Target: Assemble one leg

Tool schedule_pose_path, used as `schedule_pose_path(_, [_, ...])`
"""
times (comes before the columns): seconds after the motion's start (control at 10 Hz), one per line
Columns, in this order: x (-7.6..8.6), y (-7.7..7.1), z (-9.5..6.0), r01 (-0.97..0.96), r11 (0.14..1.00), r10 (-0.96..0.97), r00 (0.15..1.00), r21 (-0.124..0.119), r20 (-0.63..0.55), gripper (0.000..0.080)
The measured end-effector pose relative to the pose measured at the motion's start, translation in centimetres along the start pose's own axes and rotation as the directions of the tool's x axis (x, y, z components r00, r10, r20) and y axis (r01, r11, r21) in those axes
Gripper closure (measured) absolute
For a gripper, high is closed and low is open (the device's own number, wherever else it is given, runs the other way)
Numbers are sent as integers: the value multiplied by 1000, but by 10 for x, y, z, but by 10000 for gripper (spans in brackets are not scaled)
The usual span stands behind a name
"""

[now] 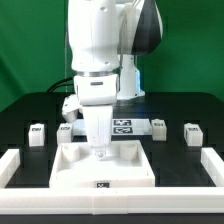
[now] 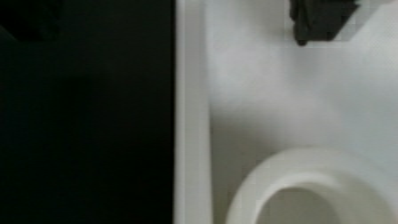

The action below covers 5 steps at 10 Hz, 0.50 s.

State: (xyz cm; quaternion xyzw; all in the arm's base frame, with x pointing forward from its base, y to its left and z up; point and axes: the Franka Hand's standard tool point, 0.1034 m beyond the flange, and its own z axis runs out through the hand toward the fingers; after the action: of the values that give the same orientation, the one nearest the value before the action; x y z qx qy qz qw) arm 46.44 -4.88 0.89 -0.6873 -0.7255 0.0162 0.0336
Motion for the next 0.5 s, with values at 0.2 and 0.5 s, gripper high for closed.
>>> schedule_pose_path(0.2, [0,0,0,-3,1000,3,1000,0,0,272])
schedule_pose_path(0.5, [0,0,0,-3,1000,3,1000,0,0,548])
